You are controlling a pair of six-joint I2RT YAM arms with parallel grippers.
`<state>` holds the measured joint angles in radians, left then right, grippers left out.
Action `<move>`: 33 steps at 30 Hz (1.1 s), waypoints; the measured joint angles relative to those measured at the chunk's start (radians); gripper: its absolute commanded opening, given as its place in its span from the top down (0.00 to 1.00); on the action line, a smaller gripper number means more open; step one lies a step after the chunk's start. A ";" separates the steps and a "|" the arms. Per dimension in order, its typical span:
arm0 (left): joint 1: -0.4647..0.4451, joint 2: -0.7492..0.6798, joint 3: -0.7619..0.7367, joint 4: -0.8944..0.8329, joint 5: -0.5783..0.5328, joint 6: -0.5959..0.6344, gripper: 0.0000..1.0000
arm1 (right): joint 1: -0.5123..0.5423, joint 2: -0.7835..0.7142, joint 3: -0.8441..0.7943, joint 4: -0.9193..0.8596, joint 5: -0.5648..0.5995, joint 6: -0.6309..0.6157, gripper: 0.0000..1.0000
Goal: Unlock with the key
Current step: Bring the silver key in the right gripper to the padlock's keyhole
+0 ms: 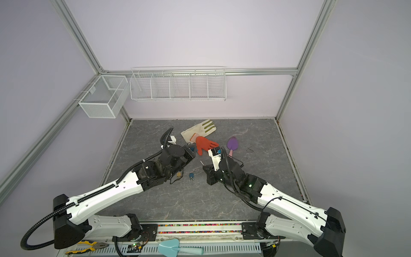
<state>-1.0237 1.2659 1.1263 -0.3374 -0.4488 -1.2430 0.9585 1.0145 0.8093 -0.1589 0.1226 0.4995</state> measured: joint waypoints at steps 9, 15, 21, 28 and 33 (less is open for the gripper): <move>0.000 0.001 -0.006 0.011 0.019 -0.014 1.00 | 0.000 0.033 0.030 0.031 0.016 -0.037 0.93; 0.000 0.001 -0.014 0.019 0.038 -0.013 1.00 | 0.000 0.076 0.079 0.037 0.023 -0.056 0.94; 0.000 0.001 -0.014 0.026 0.047 -0.012 1.00 | 0.000 0.082 0.099 0.033 0.047 -0.067 0.94; 0.000 0.000 -0.016 0.026 0.045 -0.005 1.00 | 0.000 0.087 0.108 0.021 0.055 -0.070 0.94; 0.003 -0.007 -0.025 0.027 0.045 -0.002 1.00 | 0.000 0.087 0.108 0.014 0.062 -0.071 0.94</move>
<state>-1.0210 1.2591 1.1015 -0.3103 -0.4038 -1.2449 0.9585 1.1015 0.9176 -0.1452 0.1844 0.4286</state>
